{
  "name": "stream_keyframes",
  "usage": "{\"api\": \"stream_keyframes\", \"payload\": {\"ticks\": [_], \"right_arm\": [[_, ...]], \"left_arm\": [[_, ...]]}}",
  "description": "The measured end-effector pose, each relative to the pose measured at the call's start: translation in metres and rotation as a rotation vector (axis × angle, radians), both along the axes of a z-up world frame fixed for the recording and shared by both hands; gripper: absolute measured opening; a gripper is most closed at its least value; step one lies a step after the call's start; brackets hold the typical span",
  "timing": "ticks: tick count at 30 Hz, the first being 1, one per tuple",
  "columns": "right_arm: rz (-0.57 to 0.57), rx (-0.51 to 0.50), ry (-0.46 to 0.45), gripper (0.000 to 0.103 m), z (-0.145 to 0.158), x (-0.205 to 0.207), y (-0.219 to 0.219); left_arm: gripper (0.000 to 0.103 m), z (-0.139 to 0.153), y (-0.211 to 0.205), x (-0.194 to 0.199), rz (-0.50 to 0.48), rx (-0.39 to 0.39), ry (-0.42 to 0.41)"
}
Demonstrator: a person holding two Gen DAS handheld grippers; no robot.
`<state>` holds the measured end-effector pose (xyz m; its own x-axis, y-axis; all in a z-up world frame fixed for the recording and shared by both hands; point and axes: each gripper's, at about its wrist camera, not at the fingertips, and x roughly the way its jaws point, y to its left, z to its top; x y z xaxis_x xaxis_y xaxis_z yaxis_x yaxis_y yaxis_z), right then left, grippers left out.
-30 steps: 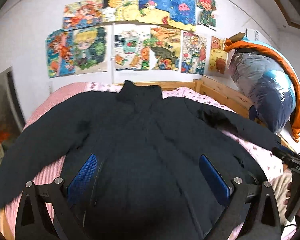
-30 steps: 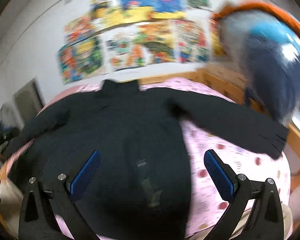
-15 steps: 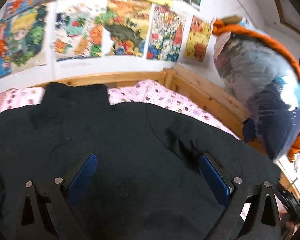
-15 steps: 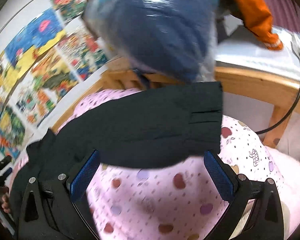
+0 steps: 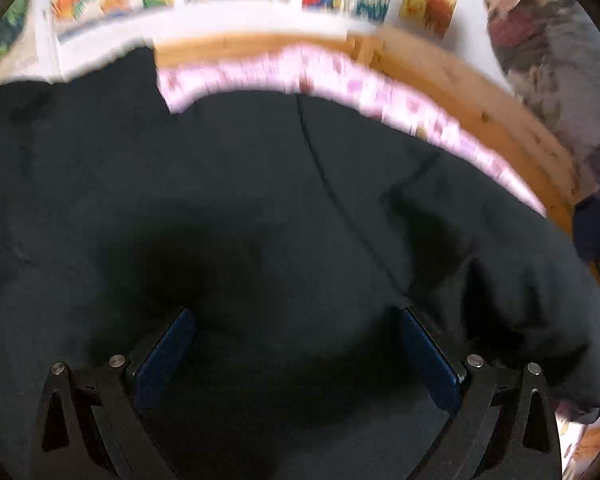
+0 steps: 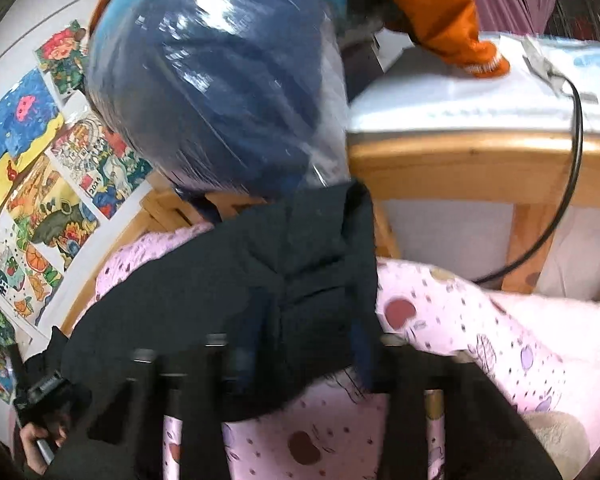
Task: Fold large clothes
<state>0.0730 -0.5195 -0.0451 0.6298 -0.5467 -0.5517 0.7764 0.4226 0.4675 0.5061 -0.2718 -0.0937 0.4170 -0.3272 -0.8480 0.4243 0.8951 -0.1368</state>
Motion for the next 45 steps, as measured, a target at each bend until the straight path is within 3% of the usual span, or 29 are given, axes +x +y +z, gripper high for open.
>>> {"api": "stream_keyframes", "payload": {"ticks": [1,3,7,11,15,19,23,25,27,28,29,31,35,39,45], "right_arm": [[0.007,-0.016,0.000,0.010,0.005,0.003,0.002],[0.057,-0.090,-0.024,0.009,0.027,0.012,0.010],[0.186,-0.259,-0.067,0.008,0.080,0.019,0.036],[0.418,-0.461,-0.112,0.007,0.148,0.049,0.084],[0.667,-0.597,-0.123,0.007,0.191,0.092,0.147],[0.923,-0.714,-0.105,0.007,0.199,0.126,0.234],[1.155,-0.811,-0.060,0.007,0.181,0.126,0.323],[1.237,-0.812,-0.030,0.008,0.167,0.126,0.351],[1.336,-0.777,0.017,0.018,0.147,0.132,0.378],[1.406,-0.737,0.048,0.030,0.137,0.137,0.389],[1.445,-0.707,0.058,0.051,0.129,0.137,0.390],[1.537,-0.615,0.093,0.075,0.111,0.141,0.394],[1.612,-0.554,0.175,0.077,0.085,0.124,0.392],[1.647,-0.434,0.151,0.081,0.077,0.091,0.365],[1.516,-0.372,0.070,0.083,0.082,0.070,0.312]], "left_arm": [[0.102,-0.003,-0.001,0.001,-0.002,0.005,0.006],[0.102,-0.002,0.001,0.001,-0.017,-0.008,0.005],[0.102,0.035,0.037,-0.010,-0.008,-0.233,-0.031],[0.102,0.096,0.094,-0.035,-0.004,-0.415,-0.100],[0.102,0.141,0.163,-0.072,0.009,-0.537,-0.118],[0.102,0.154,0.225,-0.101,0.049,-0.567,-0.115],[0.102,0.146,0.287,-0.133,0.133,-0.586,-0.060],[0.102,0.128,0.317,-0.143,0.212,-0.583,-0.001],[0.102,0.105,0.347,-0.153,0.277,-0.632,0.068],[0.102,0.092,0.361,-0.157,0.317,-0.651,0.106],[0.102,0.082,0.371,-0.159,0.337,-0.670,0.133],[0.102,0.067,0.379,-0.163,0.336,-0.695,0.154],[0.102,0.060,0.369,-0.169,0.232,-0.685,0.130],[0.102,0.072,0.334,-0.163,0.097,-0.655,0.125],[0.102,0.075,0.264,-0.135,-0.034,-0.510,0.131]]}}
